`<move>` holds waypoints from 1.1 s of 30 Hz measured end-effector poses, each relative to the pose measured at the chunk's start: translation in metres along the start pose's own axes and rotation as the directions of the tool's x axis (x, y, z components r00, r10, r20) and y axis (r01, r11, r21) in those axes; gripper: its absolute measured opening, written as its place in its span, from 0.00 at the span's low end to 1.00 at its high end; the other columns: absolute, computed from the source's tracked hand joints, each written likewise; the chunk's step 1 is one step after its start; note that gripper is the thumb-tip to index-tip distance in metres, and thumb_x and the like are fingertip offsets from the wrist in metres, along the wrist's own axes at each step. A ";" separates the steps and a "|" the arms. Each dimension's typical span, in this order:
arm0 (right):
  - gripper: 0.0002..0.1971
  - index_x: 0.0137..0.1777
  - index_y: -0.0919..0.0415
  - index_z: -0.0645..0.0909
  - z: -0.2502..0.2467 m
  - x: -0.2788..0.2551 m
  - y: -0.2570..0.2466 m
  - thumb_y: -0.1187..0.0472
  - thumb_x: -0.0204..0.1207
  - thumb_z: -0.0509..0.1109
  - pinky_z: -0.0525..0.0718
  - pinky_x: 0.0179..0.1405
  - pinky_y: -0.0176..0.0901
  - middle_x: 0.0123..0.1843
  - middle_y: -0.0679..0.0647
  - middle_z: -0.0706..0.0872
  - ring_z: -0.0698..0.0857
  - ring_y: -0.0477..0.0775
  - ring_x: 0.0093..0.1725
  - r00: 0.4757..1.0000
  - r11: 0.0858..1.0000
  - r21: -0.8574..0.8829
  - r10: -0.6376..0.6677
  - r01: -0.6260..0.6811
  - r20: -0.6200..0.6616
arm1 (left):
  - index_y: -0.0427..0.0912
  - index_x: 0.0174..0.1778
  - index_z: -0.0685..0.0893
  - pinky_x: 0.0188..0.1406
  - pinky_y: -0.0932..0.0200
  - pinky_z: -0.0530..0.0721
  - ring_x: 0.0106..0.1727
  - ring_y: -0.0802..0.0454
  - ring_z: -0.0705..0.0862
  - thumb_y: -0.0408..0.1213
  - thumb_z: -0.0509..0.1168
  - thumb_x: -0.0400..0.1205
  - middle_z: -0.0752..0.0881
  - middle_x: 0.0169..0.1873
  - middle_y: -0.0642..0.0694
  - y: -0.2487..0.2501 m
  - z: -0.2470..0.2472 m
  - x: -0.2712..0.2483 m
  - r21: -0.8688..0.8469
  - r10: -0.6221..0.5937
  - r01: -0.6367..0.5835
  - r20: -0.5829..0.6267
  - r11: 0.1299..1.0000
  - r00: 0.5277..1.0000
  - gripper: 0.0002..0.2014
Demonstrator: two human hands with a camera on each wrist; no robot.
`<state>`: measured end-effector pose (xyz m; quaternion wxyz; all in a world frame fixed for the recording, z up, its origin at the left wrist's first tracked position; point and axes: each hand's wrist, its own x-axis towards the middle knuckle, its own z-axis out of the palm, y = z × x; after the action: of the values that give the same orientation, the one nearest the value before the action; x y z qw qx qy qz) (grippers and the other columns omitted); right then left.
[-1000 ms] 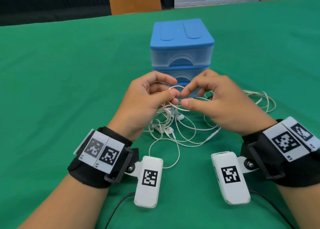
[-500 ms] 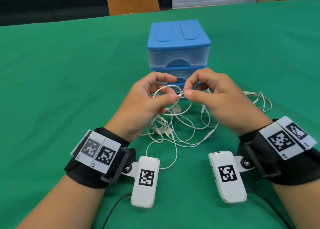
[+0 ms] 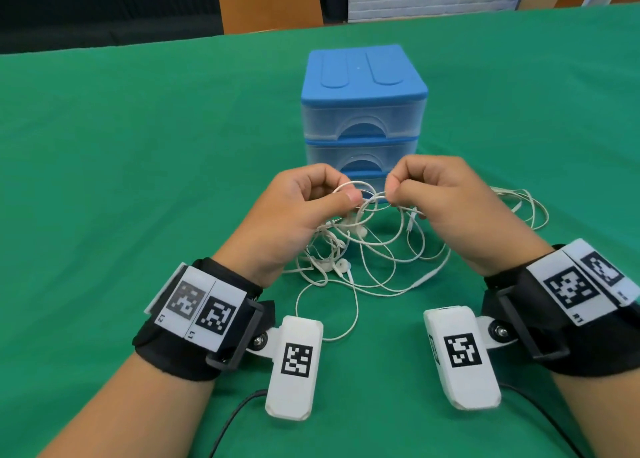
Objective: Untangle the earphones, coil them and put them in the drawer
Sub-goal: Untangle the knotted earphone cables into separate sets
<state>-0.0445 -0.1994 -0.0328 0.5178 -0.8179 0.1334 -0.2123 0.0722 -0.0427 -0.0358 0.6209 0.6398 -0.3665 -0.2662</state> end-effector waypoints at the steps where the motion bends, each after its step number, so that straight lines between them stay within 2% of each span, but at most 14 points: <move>1: 0.05 0.37 0.61 0.83 0.000 -0.001 0.000 0.59 0.69 0.70 0.72 0.40 0.49 0.33 0.54 0.79 0.73 0.52 0.36 1.000 1.000 0.000 -0.024 0.024 -0.002 | 0.40 0.42 0.85 0.40 0.71 0.79 0.37 0.57 0.83 0.27 0.72 0.81 0.87 0.37 0.44 0.000 0.000 0.000 -0.007 0.005 -0.005 0.000 1.000 1.000 0.05; 3: 0.02 0.40 0.61 0.84 -0.001 -0.002 -0.002 0.65 0.71 0.75 0.73 0.39 0.39 0.35 0.50 0.82 0.76 0.48 0.36 0.992 0.992 -0.004 -0.123 0.123 -0.013 | 0.40 0.42 0.85 0.41 0.70 0.80 0.37 0.58 0.83 0.26 0.73 0.79 0.87 0.37 0.47 -0.001 -0.001 0.001 -0.029 0.010 -0.011 -0.011 1.000 1.000 0.05; 5: 0.06 0.42 0.58 0.86 -0.003 -0.004 -0.005 0.69 0.72 0.78 0.73 0.39 0.32 0.39 0.43 0.84 0.77 0.46 0.39 0.973 0.972 -0.047 -0.231 0.230 -0.016 | 0.40 0.43 0.86 0.41 0.69 0.80 0.37 0.59 0.83 0.26 0.73 0.79 0.88 0.37 0.47 -0.002 -0.002 0.001 -0.037 0.014 -0.014 -0.016 0.999 1.000 0.06; 7: 0.05 0.45 0.54 0.89 -0.002 -0.006 -0.009 0.64 0.72 0.81 0.71 0.40 0.29 0.41 0.43 0.85 0.77 0.48 0.40 0.959 0.955 -0.089 -0.285 0.284 0.005 | 0.41 0.44 0.86 0.43 0.66 0.81 0.39 0.57 0.83 0.26 0.74 0.78 0.88 0.38 0.47 -0.002 -0.002 0.000 -0.031 0.021 -0.022 -0.005 0.999 1.000 0.06; 9: 0.06 0.46 0.51 0.91 0.000 -0.007 -0.010 0.58 0.71 0.83 0.69 0.40 0.27 0.43 0.49 0.85 0.76 0.48 0.40 0.956 0.945 -0.141 -0.293 0.294 0.028 | 0.41 0.45 0.85 0.44 0.65 0.80 0.39 0.55 0.82 0.24 0.74 0.78 0.88 0.38 0.47 -0.002 -0.001 -0.001 -0.029 0.029 -0.028 0.009 0.999 1.000 0.08; 11: 0.06 0.46 0.50 0.90 0.002 -0.006 -0.008 0.57 0.70 0.84 0.69 0.38 0.27 0.42 0.50 0.85 0.77 0.48 0.37 0.960 0.943 -0.183 -0.278 0.278 0.027 | 0.41 0.48 0.81 0.42 0.65 0.80 0.39 0.52 0.82 0.21 0.72 0.78 0.87 0.38 0.44 -0.002 0.000 -0.001 -0.061 0.031 -0.030 0.016 0.998 0.999 0.11; 13: 0.05 0.44 0.51 0.90 0.002 -0.005 -0.006 0.60 0.71 0.83 0.70 0.35 0.27 0.39 0.47 0.86 0.78 0.47 0.34 0.964 0.946 -0.191 -0.264 0.263 0.020 | 0.41 0.51 0.78 0.41 0.64 0.81 0.40 0.48 0.81 0.20 0.71 0.79 0.87 0.39 0.41 -0.001 0.000 0.000 -0.111 0.028 -0.026 0.017 0.994 0.999 0.14; 16: 0.03 0.41 0.54 0.91 0.001 -0.005 -0.007 0.62 0.72 0.81 0.74 0.34 0.32 0.34 0.49 0.89 0.80 0.51 0.33 0.969 0.957 -0.155 -0.246 0.246 0.021 | 0.42 0.51 0.77 0.37 0.66 0.79 0.37 0.53 0.82 0.20 0.71 0.79 0.87 0.38 0.43 -0.002 -0.001 0.001 -0.142 0.019 -0.017 0.010 0.990 1.000 0.15; 20: 0.02 0.42 0.59 0.88 0.001 -0.005 -0.006 0.64 0.75 0.78 0.81 0.39 0.50 0.37 0.57 0.89 0.83 0.62 0.37 0.970 0.968 -0.077 -0.242 0.241 -0.013 | 0.41 0.49 0.81 0.35 0.69 0.76 0.34 0.60 0.81 0.27 0.73 0.76 0.86 0.35 0.50 -0.002 0.000 0.002 -0.101 0.015 -0.011 0.034 0.995 0.999 0.10; 22: 0.02 0.43 0.63 0.86 0.001 -0.003 -0.004 0.65 0.76 0.76 0.80 0.40 0.52 0.39 0.62 0.88 0.80 0.59 0.36 0.973 0.974 0.028 -0.222 0.224 -0.059 | 0.36 0.47 0.83 0.37 0.71 0.77 0.33 0.63 0.80 0.23 0.71 0.79 0.83 0.34 0.51 -0.002 0.002 0.001 -0.040 0.018 -0.014 0.084 0.999 0.996 0.06; 24: 0.04 0.44 0.66 0.85 0.001 -0.001 -0.002 0.65 0.76 0.75 0.78 0.42 0.51 0.37 0.58 0.87 0.78 0.57 0.37 0.977 0.972 0.117 -0.195 0.204 -0.081 | 0.34 0.47 0.84 0.39 0.72 0.76 0.34 0.63 0.80 0.22 0.68 0.81 0.82 0.34 0.51 -0.001 0.003 -0.001 0.016 0.005 -0.007 0.113 1.000 0.994 0.04; 27: 0.05 0.44 0.66 0.85 0.004 -0.001 -0.001 0.64 0.76 0.75 0.76 0.44 0.54 0.37 0.48 0.89 0.77 0.65 0.36 0.979 0.966 0.163 -0.193 0.202 -0.070 | 0.36 0.45 0.86 0.41 0.66 0.75 0.37 0.58 0.77 0.25 0.70 0.81 0.83 0.35 0.49 0.000 0.002 -0.001 0.070 -0.012 0.005 0.097 0.998 0.995 0.03; 30: 0.04 0.44 0.65 0.86 0.006 0.000 -0.002 0.63 0.75 0.76 0.74 0.44 0.56 0.38 0.57 0.87 0.77 0.71 0.37 0.977 0.962 0.170 -0.203 0.211 -0.065 | 0.39 0.43 0.86 0.47 0.59 0.77 0.42 0.53 0.80 0.34 0.71 0.78 0.84 0.39 0.45 0.001 0.001 -0.002 0.061 -0.026 0.022 0.073 0.998 0.997 0.02; 33: 0.03 0.44 0.64 0.86 0.005 -0.001 -0.003 0.64 0.75 0.76 0.75 0.43 0.53 0.39 0.64 0.86 0.77 0.63 0.36 0.978 0.962 0.179 -0.198 0.206 -0.060 | 0.38 0.45 0.85 0.58 0.46 0.81 0.48 0.46 0.84 0.36 0.68 0.83 0.87 0.46 0.37 0.003 0.001 -0.003 -0.032 -0.058 0.061 0.079 0.998 0.995 0.05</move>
<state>-0.0427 -0.1941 -0.0321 0.5641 -0.7711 0.0397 -0.2926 0.0690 -0.0412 -0.0337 0.6089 0.6287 -0.3665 -0.3157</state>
